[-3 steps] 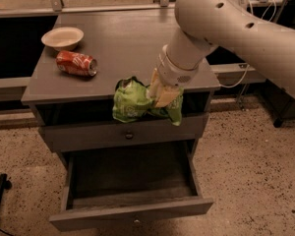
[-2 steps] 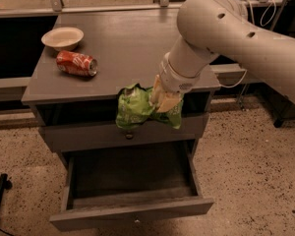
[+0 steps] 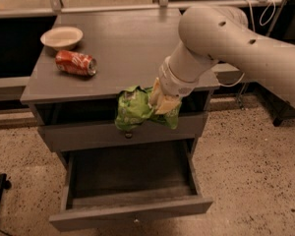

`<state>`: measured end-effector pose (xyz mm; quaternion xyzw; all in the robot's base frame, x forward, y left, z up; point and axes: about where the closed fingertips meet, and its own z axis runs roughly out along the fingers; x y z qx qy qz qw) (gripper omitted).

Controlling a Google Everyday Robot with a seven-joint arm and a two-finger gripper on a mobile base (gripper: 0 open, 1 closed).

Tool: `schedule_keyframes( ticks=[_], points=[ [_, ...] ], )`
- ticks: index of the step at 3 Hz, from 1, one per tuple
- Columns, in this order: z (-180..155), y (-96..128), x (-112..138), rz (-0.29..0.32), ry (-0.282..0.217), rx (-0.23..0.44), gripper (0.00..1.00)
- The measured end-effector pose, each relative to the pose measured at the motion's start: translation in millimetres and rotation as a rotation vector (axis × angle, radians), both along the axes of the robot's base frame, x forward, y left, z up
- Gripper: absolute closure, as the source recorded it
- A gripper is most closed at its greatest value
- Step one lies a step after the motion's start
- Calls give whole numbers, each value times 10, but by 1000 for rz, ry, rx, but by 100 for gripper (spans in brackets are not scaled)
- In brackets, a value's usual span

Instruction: Place green rice chip bag into middle drawer

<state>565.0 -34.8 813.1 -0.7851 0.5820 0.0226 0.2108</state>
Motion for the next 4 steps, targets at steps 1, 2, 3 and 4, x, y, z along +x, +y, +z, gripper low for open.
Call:
schedule_keyframes(
  ticks=[1, 2, 3, 4],
  points=[
    [-60, 2, -8, -2, -1, 7, 100],
    [-120, 3, -16, -4, -1, 13, 100],
    [-199, 0, -35, -8, 4, 21, 100],
    [-659, -21, -146, -29, 36, 59, 100]
  ],
)
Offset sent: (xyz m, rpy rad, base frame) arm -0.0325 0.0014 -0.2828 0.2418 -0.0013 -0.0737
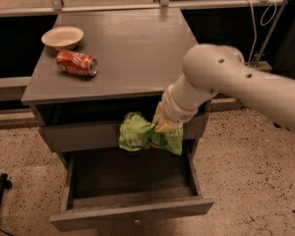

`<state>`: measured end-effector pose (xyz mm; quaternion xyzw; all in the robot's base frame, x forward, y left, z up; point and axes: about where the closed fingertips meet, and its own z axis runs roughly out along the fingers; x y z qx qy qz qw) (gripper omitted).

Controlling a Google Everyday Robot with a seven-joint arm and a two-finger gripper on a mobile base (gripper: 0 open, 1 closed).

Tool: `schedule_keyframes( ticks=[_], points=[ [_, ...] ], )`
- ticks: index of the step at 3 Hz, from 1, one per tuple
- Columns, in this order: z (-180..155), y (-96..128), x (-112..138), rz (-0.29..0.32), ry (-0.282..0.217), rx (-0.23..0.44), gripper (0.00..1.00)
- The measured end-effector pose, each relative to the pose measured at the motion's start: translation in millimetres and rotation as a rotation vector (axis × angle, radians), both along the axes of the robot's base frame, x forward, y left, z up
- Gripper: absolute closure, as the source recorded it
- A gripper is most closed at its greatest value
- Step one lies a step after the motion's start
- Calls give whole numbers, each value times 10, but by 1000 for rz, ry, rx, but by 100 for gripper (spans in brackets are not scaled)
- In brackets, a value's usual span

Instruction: Place green rice chip bag into middle drawer

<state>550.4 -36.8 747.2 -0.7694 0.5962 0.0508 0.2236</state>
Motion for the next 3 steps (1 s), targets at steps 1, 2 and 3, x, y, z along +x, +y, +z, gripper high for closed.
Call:
schedule_keyframes(
  ticks=[1, 2, 3],
  points=[
    [-1204, -85, -388, -40, 122, 80, 100],
    [-1672, -35, -504, -59, 164, 113, 100],
    [-1667, -35, -499, -59, 162, 114, 100]
  ],
)
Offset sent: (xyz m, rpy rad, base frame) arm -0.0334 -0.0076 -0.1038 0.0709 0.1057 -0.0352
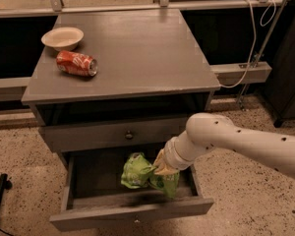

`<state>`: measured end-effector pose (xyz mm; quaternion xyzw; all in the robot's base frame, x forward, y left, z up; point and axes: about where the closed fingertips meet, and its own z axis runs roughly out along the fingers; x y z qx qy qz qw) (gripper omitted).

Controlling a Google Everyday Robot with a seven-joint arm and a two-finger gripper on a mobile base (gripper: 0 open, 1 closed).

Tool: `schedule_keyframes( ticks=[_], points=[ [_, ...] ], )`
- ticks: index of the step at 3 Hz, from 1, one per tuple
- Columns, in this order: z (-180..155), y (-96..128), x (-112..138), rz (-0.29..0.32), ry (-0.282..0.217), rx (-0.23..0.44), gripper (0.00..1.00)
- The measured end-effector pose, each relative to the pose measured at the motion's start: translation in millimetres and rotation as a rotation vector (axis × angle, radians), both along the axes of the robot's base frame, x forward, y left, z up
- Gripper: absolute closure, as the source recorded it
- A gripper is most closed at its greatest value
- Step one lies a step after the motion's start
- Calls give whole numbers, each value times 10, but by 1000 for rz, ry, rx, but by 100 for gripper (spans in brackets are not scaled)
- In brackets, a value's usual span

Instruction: Place green rice chip bag into middle drawer

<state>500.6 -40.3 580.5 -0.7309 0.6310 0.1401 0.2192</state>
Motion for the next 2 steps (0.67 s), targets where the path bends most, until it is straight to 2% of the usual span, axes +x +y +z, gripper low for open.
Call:
schedule_keyframes(
  ticks=[1, 2],
  points=[
    [-180, -15, 134, 4, -57, -28, 100],
    [-601, -75, 295, 80, -126, -88, 81]
  ],
)
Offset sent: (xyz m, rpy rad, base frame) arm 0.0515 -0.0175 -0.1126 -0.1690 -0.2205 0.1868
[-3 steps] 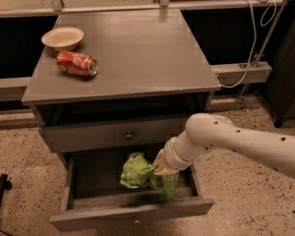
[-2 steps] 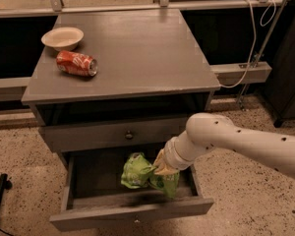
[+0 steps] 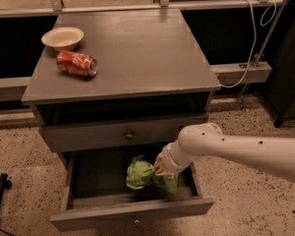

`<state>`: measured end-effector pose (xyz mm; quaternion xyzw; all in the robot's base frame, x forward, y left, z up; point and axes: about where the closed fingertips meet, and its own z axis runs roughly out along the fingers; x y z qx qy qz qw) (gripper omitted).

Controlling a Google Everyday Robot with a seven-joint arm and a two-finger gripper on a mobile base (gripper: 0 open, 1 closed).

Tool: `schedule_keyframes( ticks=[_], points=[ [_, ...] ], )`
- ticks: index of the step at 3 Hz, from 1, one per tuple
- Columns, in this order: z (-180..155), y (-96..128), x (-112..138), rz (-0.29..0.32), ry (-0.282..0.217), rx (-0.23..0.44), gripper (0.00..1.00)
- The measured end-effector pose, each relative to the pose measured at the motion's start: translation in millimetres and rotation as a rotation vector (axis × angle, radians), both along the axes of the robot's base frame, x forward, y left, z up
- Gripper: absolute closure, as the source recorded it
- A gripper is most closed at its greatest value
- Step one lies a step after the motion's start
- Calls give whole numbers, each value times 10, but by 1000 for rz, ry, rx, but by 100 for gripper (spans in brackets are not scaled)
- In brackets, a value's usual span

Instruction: Place green rice chip bag into middle drawer

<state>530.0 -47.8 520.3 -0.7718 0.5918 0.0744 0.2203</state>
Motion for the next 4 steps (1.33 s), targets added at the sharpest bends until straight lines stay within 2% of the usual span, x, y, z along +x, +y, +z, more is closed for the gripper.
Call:
schedule_keyframes(
  ticks=[1, 2, 3, 4],
  points=[
    [-295, -53, 75, 74, -65, -42, 58],
    [-510, -132, 113, 97, -90, -12, 34],
    [-529, -130, 94, 106, -89, -16, 11],
    [-527, -127, 94, 106, -88, -16, 0]
  ],
)
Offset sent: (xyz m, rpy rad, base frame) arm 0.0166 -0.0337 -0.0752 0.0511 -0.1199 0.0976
